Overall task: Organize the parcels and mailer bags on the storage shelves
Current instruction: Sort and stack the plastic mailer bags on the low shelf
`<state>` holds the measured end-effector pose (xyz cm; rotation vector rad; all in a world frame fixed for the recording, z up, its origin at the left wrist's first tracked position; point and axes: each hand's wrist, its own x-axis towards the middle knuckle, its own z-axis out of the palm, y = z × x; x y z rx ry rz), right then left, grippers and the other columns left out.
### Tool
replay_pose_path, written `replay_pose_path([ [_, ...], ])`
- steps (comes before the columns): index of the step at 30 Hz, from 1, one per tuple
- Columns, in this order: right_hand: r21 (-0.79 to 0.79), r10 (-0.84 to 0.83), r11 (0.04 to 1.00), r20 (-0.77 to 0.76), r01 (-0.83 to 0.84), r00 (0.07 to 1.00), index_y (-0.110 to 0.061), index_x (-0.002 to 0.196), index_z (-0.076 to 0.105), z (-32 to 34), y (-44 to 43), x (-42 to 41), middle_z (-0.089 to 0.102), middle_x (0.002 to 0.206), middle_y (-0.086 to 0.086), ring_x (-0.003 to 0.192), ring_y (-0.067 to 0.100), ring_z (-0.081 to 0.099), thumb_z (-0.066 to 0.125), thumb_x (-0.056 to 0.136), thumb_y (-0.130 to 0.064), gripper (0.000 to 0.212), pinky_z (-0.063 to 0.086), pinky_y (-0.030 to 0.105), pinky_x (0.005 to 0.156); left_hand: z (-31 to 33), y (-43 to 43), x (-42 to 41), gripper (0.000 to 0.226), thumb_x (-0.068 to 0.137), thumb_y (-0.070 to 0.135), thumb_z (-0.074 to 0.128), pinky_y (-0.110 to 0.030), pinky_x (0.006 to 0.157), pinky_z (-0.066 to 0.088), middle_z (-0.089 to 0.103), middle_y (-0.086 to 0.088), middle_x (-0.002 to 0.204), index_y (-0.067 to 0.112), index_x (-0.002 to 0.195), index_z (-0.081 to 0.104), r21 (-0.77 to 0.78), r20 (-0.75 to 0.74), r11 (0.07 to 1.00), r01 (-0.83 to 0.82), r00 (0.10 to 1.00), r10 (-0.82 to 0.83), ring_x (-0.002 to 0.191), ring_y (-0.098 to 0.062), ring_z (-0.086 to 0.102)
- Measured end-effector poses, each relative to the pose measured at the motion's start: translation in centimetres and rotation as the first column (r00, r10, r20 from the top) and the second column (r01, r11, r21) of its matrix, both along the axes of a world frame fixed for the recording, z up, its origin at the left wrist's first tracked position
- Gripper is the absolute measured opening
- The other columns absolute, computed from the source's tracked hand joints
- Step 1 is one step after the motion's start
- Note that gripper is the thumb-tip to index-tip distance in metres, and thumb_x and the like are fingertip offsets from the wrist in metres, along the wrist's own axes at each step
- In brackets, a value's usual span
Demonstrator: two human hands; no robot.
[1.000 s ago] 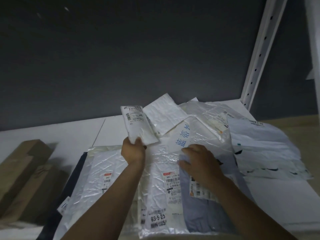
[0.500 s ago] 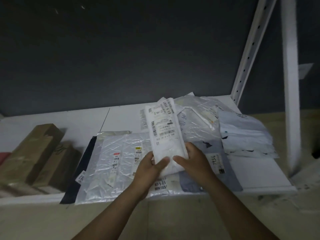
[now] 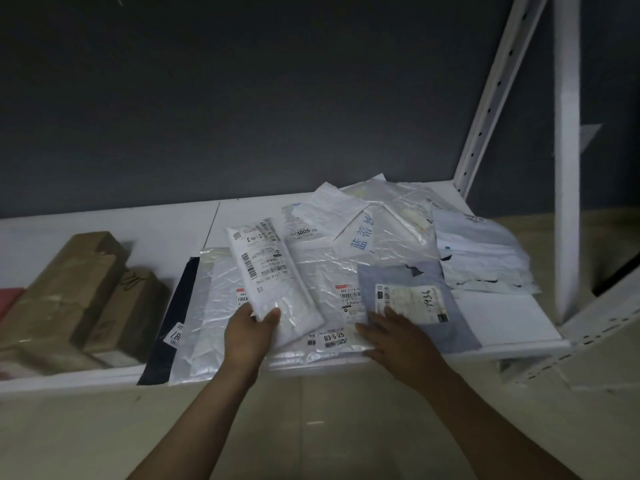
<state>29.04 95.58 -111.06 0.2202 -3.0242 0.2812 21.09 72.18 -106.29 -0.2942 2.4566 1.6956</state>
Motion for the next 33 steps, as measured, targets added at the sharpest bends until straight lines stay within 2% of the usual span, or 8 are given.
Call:
replay_pose_path([
  [6,-0.490,-0.313,0.824,0.021,0.283,0.949,-0.011,0.123,0.065,1.1,1.1,0.4,0.065,0.122,0.006,0.116,0.016,0.056,0.063,0.092,-0.017,0.032,0.033,0.008,0.089,-0.2,0.6,0.1,0.024,0.092,0.018,0.060,-0.041,0.083,0.056,0.069,-0.008,0.105,0.009,0.114,0.063,0.020,0.002,1.000,0.012,1.000,-0.012,0.090,-0.023,0.066],
  [10,-0.621,-0.508,0.677,-0.005,0.395,0.861,-0.006,0.123,0.062,1.5,1.2,0.3,0.068,0.108,0.012,0.101,0.025,0.063,0.051,0.099,-0.016,0.029,0.030,0.012,0.070,-0.8,2.7,1.2,0.021,0.093,0.018,0.060,-0.033,0.076,0.055,0.071,-0.008,0.103,0.010,0.111,0.066,0.008,-0.035,0.993,0.118,0.992,-0.118,0.087,-0.020,0.067],
  [14,-0.684,-0.584,0.635,-0.120,0.359,0.803,-0.005,0.131,0.056,2.0,1.0,0.5,0.064,0.114,0.004,0.103,0.016,0.059,0.051,0.098,-0.011,0.035,0.034,0.010,0.081,-1.7,5.5,1.7,0.032,0.090,0.015,0.063,-0.014,0.067,0.050,0.071,-0.002,0.108,0.015,0.122,0.061,-0.020,-0.042,0.953,0.302,0.952,-0.302,0.086,-0.010,0.066],
  [18,-0.483,-0.394,0.834,-0.181,0.267,0.901,-0.025,0.141,0.044,1.7,1.8,1.0,0.053,0.130,-0.013,0.114,0.001,0.051,0.044,0.102,-0.024,0.039,0.035,0.011,0.095,-2.5,7.7,1.5,0.063,0.083,0.022,0.073,-0.003,0.061,0.042,0.067,0.002,0.099,0.021,0.138,0.043,-0.091,-0.063,0.927,0.364,0.927,-0.370,0.081,-0.007,0.062],
  [20,-0.258,-0.181,0.955,-0.119,0.145,0.976,-0.040,0.143,0.035,0.6,2.4,1.0,0.034,0.145,-0.022,0.133,-0.006,0.031,0.030,0.103,-0.032,0.041,0.023,0.005,0.105,-3.3,7.9,1.5,0.051,0.083,0.025,0.073,-0.004,0.061,0.042,0.066,0.003,0.097,0.018,0.129,0.051,-0.242,-0.066,0.879,0.411,0.897,-0.438,0.079,-0.008,0.059],
  [23,-0.165,-0.152,0.973,0.050,0.159,0.987,-0.045,0.148,0.019,-2.3,3.6,1.3,0.016,0.156,-0.011,0.146,0.012,0.011,0.009,0.095,-0.028,0.057,0.018,0.032,0.119,-4.4,7.1,1.7,0.049,0.082,0.040,0.071,-0.026,0.086,0.044,0.061,-0.004,0.116,0.020,0.124,0.060,-0.520,-0.096,0.791,0.322,0.898,-0.428,0.104,-0.018,0.053],
  [25,-0.072,-0.150,0.985,0.102,0.158,0.983,-0.054,0.147,0.002,-3.9,4.4,1.5,0.016,0.159,-0.001,0.147,0.027,0.014,0.019,0.090,-0.016,0.070,0.026,0.050,0.116,-4.7,6.2,1.5,0.062,0.080,0.048,0.070,-0.035,0.099,0.038,0.048,-0.007,0.133,0.022,0.134,0.054,-0.628,-0.118,0.753,0.196,0.933,-0.341,0.121,-0.027,0.042],
  [33,-0.043,-0.148,0.986,0.208,0.160,0.967,-0.041,0.151,0.002,-3.9,1.4,0.6,0.052,0.139,0.016,0.125,0.040,0.051,0.032,0.089,-0.033,0.070,0.049,0.055,0.095,-3.9,3.4,-0.8,0.076,0.076,0.015,0.078,-0.028,0.085,0.048,0.068,-0.011,0.112,0.020,0.143,0.042,-0.384,-0.024,0.892,0.239,0.963,-0.268,0.099,-0.024,0.065],
])
